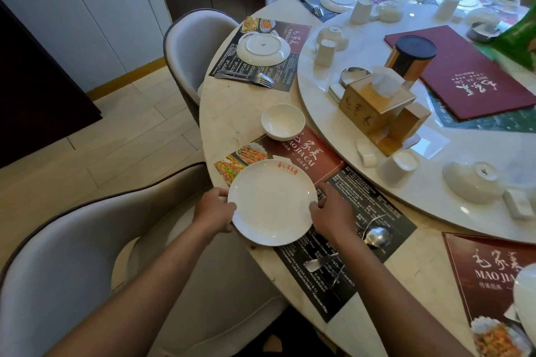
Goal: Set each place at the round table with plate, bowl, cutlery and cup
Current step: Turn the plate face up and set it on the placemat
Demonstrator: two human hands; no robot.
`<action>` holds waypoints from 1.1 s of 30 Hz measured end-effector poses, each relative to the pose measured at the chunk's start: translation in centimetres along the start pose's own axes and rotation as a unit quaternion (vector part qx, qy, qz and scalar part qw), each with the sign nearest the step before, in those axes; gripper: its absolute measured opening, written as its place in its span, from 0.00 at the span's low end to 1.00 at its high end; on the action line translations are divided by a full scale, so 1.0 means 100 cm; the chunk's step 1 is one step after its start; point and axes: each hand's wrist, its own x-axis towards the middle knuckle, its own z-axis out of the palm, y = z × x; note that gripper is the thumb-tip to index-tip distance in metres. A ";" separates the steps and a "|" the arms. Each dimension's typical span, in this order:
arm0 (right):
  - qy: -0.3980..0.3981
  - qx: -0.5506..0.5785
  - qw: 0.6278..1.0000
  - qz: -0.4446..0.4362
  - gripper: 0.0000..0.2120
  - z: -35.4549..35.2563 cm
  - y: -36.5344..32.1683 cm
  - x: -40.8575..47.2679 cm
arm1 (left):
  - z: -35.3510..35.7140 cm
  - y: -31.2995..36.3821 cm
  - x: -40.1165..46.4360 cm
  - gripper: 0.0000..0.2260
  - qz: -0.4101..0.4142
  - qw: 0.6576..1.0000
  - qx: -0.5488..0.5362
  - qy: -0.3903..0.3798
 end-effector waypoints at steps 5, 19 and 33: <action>-0.039 -0.013 0.999 0.011 0.27 -0.002 0.001 -0.001 | -0.001 0.000 0.012 0.15 0.049 0.998 0.006 0.037; -0.020 0.034 0.999 0.023 0.24 0.008 0.008 -0.004 | -0.004 -0.001 0.034 0.20 0.077 0.997 -0.010 0.023; 0.024 -0.013 1.000 0.003 0.27 0.007 0.000 -0.024 | -0.007 0.008 0.002 0.22 0.145 0.979 0.131 0.058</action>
